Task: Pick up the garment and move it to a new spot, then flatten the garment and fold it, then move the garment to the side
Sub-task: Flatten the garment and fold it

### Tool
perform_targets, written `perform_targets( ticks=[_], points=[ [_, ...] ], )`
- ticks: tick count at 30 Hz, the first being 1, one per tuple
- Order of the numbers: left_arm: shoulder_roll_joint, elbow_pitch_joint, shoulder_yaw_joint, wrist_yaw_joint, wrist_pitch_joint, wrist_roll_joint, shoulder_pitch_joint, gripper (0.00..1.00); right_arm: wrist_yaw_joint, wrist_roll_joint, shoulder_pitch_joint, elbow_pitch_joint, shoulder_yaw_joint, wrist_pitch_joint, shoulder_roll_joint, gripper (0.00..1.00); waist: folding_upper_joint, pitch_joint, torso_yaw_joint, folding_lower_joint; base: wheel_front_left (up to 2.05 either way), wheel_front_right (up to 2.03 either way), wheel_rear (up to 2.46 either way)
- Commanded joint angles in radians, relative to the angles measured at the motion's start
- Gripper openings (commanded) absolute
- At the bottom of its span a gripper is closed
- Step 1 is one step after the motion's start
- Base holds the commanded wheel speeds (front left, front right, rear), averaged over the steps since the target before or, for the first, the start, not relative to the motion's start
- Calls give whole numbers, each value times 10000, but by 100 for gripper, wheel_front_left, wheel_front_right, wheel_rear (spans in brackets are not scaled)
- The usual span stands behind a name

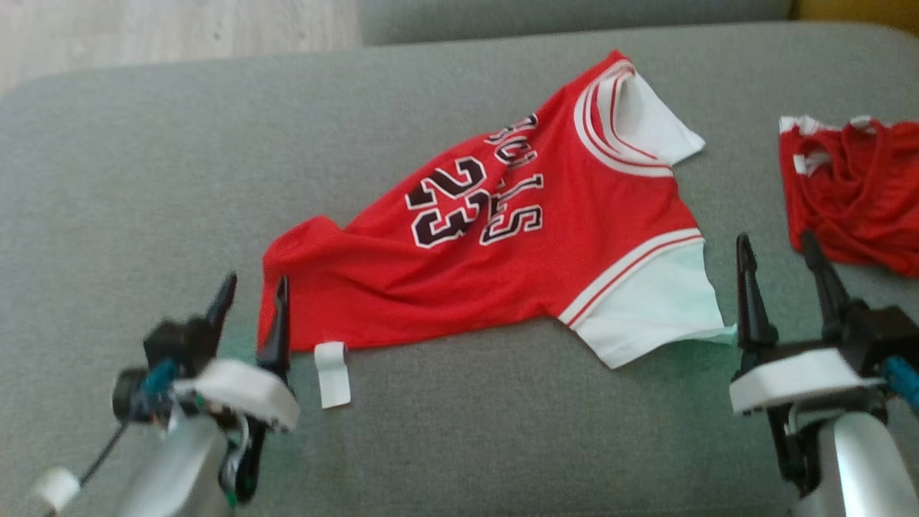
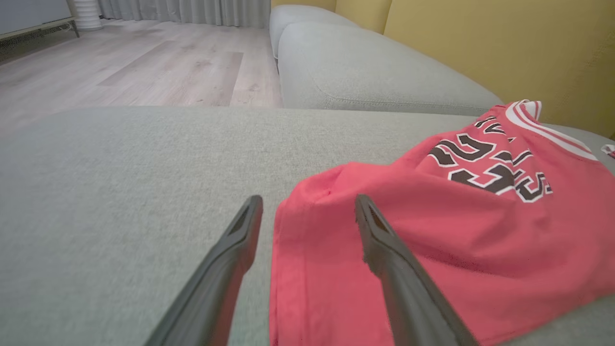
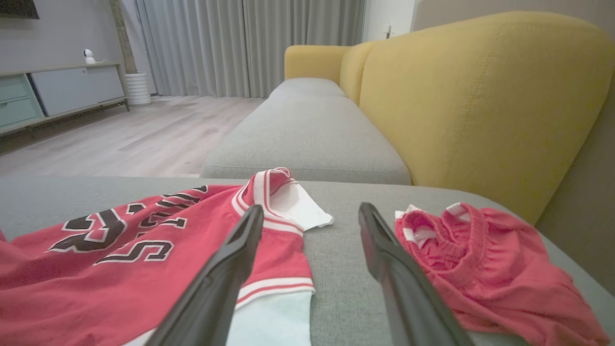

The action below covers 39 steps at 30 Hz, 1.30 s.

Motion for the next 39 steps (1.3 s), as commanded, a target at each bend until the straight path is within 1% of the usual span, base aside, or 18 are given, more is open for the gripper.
perform_targets(
  ticks=[1, 4, 8, 15, 27, 39],
  points=[
    [294, -511, 487, 122, -115, 95, 33, 100, -7, 135, -2, -275, 232, -110, -36, 100, 0, -323, 191, 1, 0, 0, 0],
    [357, -1349, 711, 308, -121, 192, 886, 100, -7, 330, 231, -211, 280, -135, -35, 100, 0, -716, 350, 1, 0, 0, 0],
    [396, -2307, 932, 661, -123, 263, 2030, 100, -7, 557, 598, -48, 311, -175, -34, 100, 0, -1314, 545, 1, 0, 0, 0],
    [373, -3404, 998, 1129, -123, 133, 3353, 100, -7, 861, 1009, 206, 571, -290, -33, 100, 0, -1917, 692, 1, 0, 0, 0],
    [447, -4154, 886, 1589, 21, 200, 3932, 100, -7, 1223, 1345, 647, 962, -447, -32, 100, 0, -2328, 754, 1, 0, 0, 0],
    [520, -4479, 821, 1753, 142, 172, 4058, 100, -7, 1301, 1309, 961, 1129, -526, -32, 100, 0, -2398, 780, 1, 0, 0, 0]
  ],
)
